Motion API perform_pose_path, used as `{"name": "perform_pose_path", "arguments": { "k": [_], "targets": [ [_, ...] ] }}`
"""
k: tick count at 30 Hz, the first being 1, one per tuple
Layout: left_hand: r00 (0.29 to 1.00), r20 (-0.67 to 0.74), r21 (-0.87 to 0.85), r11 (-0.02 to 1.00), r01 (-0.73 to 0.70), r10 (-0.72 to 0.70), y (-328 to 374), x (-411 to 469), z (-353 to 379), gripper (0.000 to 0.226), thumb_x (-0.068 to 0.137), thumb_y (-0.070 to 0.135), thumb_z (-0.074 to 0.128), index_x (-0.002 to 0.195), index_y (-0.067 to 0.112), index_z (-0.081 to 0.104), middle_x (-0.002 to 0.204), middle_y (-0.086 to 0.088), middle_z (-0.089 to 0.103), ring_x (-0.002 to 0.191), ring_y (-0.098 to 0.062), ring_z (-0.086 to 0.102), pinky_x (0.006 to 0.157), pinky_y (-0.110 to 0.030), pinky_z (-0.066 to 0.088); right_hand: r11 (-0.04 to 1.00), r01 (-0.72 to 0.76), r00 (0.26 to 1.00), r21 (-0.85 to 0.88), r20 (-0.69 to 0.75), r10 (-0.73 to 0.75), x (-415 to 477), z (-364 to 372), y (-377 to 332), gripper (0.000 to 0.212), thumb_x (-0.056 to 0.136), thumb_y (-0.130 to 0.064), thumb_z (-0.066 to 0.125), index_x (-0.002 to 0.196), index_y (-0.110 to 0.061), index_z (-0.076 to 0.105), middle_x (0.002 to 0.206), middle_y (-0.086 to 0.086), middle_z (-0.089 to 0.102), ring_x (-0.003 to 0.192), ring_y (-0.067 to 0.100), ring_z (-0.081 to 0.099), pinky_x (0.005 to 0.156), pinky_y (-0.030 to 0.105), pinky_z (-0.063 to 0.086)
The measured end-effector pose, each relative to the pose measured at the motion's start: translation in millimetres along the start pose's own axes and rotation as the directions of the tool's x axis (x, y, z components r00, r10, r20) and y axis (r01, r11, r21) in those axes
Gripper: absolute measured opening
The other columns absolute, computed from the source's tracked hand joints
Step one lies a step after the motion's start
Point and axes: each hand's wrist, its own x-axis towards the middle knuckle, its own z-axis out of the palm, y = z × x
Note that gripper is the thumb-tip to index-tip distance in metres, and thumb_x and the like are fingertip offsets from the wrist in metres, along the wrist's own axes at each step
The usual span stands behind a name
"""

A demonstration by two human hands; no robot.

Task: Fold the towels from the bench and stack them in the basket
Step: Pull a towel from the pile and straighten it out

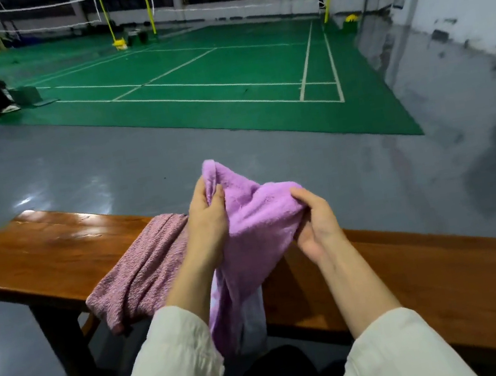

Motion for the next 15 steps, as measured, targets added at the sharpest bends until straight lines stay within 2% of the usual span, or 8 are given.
{"name": "perform_pose_path", "arguments": {
  "k": [3, 5, 6, 8, 11, 12, 13, 15],
  "targets": [
    [0.996, 0.047, 0.001, 0.997, -0.073, 0.072, 28.7, -1.4, 34.0, 0.041, 0.102, 0.016, 0.043, 0.142, 0.015, 0.041, 0.141, 0.000, 0.049, 0.127, -0.010, 0.046, 0.112, -0.032, 0.034, 0.984, 0.171, 0.981, -0.044, -0.086, -0.174, -24.9, -20.6, -53.9, 0.026, 0.084, -0.007, 0.063, 0.108, 0.001, 0.063, 0.104, 0.016, 0.066, 0.082, 0.023, 0.064, 0.063, 0.028, 0.054],
    [0.989, 0.085, -0.020, 0.992, -0.124, 0.125, 45.1, -8.4, 56.2, 0.042, 0.102, 0.015, 0.042, 0.144, 0.016, 0.039, 0.142, 0.001, 0.047, 0.127, -0.007, 0.045, 0.111, -0.027, 0.033, 0.965, 0.249, 0.962, -0.087, -0.095, -0.257, -50.3, -35.0, -86.3, 0.032, 0.081, -0.008, 0.067, 0.112, 0.000, 0.064, 0.103, 0.014, 0.069, 0.080, 0.021, 0.066, 0.054, 0.025, 0.053],
    [0.984, 0.099, -0.036, 0.989, -0.144, 0.147, 51.5, -12.9, 66.2, 0.043, 0.102, 0.014, 0.042, 0.145, 0.016, 0.037, 0.143, 0.003, 0.045, 0.128, -0.006, 0.043, 0.110, -0.024, 0.032, 0.957, 0.273, 0.954, -0.102, -0.096, -0.282, -62.9, -44.6, -98.9, 0.032, 0.079, -0.008, 0.069, 0.110, -0.001, 0.065, 0.101, 0.013, 0.070, 0.078, 0.020, 0.067, 0.053, 0.025, 0.053],
    [0.977, 0.132, -0.047, 0.985, -0.165, 0.170, 57.2, -22.9, 83.1, 0.046, 0.102, 0.015, 0.041, 0.147, 0.017, 0.032, 0.146, 0.004, 0.042, 0.131, -0.006, 0.040, 0.111, -0.023, 0.030, 0.953, 0.269, 0.952, -0.142, -0.115, -0.285, -86.2, -69.4, -116.3, 0.034, 0.072, -0.012, 0.074, 0.104, -0.003, 0.067, 0.101, 0.013, 0.071, 0.081, 0.021, 0.069, 0.062, 0.029, 0.055],
    [0.976, 0.183, -0.017, 0.993, -0.119, 0.120, 36.0, -37.6, 98.7, 0.045, 0.102, 0.017, 0.043, 0.146, 0.015, 0.035, 0.145, 0.000, 0.044, 0.132, -0.012, 0.042, 0.112, -0.030, 0.032, 0.983, 0.142, 0.965, -0.115, -0.206, -0.164, -112.5, -118.0, -114.9, 0.018, 0.079, -0.013, 0.070, 0.096, -0.006, 0.069, 0.095, 0.014, 0.073, 0.082, 0.024, 0.069, 0.070, 0.033, 0.056],
    [0.978, 0.196, 0.028, 0.996, -0.084, 0.077, 20.0, -42.6, 101.6, 0.039, 0.100, 0.016, 0.045, 0.140, 0.014, 0.044, 0.137, -0.002, 0.052, 0.125, -0.014, 0.048, 0.107, -0.032, 0.039, 0.992, 0.099, 0.962, -0.074, -0.248, -0.115, -118.4, -133.5, -106.8, 0.013, 0.084, -0.012, 0.066, 0.095, -0.007, 0.069, 0.093, 0.013, 0.072, 0.082, 0.025, 0.069, 0.071, 0.034, 0.055],
    [0.976, 0.214, 0.106, 0.993, -0.056, 0.033, 4.0, -48.6, 102.6, 0.029, 0.098, 0.014, 0.048, 0.126, 0.011, 0.054, 0.121, -0.004, 0.062, 0.113, -0.017, 0.055, 0.094, -0.032, 0.047, 0.997, 0.068, 0.953, -0.041, -0.293, -0.077, -123.3, -147.6, -96.7, 0.010, 0.086, -0.012, 0.063, 0.093, -0.008, 0.069, 0.089, 0.013, 0.072, 0.083, 0.025, 0.067, 0.073, 0.035, 0.053],
    [0.960, 0.273, 0.283, 0.959, -0.019, -0.062, -26.4, -64.7, 102.8, 0.010, 0.093, 0.011, 0.053, 0.098, 0.010, 0.062, 0.091, -0.005, 0.066, 0.087, -0.017, 0.057, 0.068, -0.030, 0.046, 1.000, 0.020, 0.943, 0.003, -0.333, -0.018, -129.6, -169.9, -75.4, 0.011, 0.088, -0.010, 0.057, 0.086, -0.009, 0.068, 0.077, 0.013, 0.072, 0.081, 0.026, 0.065, 0.074, 0.035, 0.051]
  ]
}}
